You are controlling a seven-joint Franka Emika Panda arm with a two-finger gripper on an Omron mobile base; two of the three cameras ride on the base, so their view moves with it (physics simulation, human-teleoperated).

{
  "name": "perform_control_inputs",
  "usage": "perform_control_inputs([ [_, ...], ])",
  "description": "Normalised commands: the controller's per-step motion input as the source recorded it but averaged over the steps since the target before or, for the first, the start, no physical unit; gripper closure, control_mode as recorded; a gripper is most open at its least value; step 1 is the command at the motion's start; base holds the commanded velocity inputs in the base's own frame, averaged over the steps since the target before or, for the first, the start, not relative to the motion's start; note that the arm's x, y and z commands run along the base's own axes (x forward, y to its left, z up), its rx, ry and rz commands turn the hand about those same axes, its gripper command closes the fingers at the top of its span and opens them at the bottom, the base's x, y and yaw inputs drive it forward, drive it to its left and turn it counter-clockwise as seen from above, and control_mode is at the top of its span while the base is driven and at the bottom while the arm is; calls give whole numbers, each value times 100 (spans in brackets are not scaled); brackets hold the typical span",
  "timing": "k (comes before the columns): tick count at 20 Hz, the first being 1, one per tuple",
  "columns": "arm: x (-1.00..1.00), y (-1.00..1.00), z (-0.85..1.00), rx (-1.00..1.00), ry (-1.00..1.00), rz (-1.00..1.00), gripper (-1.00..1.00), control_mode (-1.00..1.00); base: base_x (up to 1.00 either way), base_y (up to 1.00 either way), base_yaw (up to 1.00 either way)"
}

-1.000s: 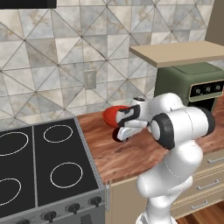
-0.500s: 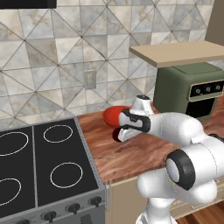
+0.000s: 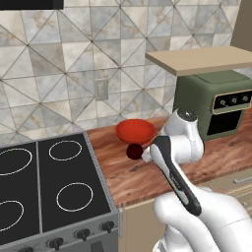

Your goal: Clear the mugs and bowl far away from the sink.

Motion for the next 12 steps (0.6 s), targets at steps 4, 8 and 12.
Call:
perform_control_inputs([
  [4,-100,0,100,0,-73,-16,-100,-100,0,0,0],
  [8,-100,4,72,-5,-64,-16,-100,-100,0,0,0],
  [12,-38,20,4,-10,-13,0,-100,-100,0,0,0],
])
